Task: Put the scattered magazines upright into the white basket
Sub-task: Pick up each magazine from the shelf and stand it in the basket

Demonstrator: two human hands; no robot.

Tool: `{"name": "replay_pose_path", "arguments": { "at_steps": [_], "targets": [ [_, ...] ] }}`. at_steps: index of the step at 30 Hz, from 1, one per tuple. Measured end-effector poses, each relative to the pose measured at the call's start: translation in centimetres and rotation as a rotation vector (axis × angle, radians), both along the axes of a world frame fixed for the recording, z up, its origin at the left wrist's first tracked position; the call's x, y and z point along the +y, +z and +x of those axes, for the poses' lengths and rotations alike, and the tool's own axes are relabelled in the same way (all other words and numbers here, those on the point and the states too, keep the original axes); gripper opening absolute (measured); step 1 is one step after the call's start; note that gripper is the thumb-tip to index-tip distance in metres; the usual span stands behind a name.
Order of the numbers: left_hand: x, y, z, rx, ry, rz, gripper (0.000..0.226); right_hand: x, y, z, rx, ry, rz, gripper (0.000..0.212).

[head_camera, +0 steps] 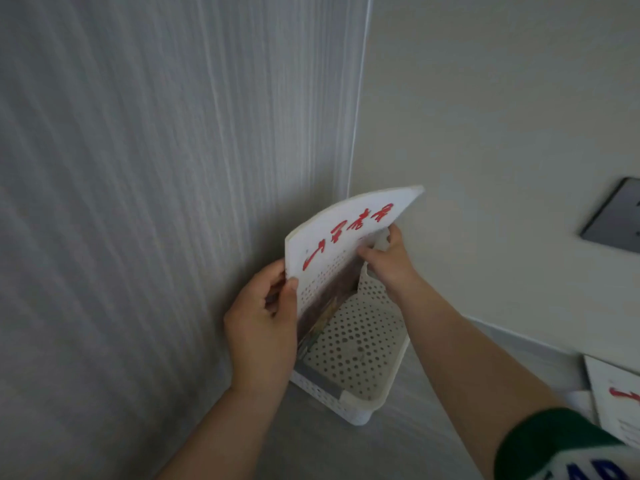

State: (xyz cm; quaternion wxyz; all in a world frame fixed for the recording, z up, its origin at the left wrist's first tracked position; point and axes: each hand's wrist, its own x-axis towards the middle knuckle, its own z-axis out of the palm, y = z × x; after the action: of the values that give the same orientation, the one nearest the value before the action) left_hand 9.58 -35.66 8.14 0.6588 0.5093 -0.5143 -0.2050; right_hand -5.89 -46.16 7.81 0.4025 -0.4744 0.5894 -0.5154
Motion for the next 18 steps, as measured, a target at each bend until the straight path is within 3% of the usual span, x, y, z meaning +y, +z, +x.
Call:
{"name": "replay_pose_path", "arguments": {
  "at_steps": [4,8,10,13,15,18],
  "targets": [
    [-0.3,0.0,-0.2,-0.064,0.049,0.034,0.023,0.6,-1.1,1.2,-0.106,0.136,0.038,0.070],
    [0.2,-0.1,-0.3,-0.044,0.026,0.047,0.038,0.4,-1.1,2.6,-0.110,0.158,0.004,0.089],
    [1.3,-0.7,-0.4,-0.223,0.052,-0.046,0.043,0.3,-0.8,3.1,-0.084,0.174,0.003,0.095],
    [2.7,-2.1,-0.7,-0.587,0.019,-0.080,0.040,0.3,-0.8,3.6,0.036,0.269,-0.007,0.085],
    [2.5,-2.5,-0.7,-0.790,-0.041,0.005,0.043,0.5,-1.0,3.8,0.097,0.314,0.030,0.085],
    [1.6,-2.9,-0.4,-0.914,-0.026,0.211,0.057,0.6,-1.1,3.8,0.135,0.340,0.055,0.080]
  ]
}}
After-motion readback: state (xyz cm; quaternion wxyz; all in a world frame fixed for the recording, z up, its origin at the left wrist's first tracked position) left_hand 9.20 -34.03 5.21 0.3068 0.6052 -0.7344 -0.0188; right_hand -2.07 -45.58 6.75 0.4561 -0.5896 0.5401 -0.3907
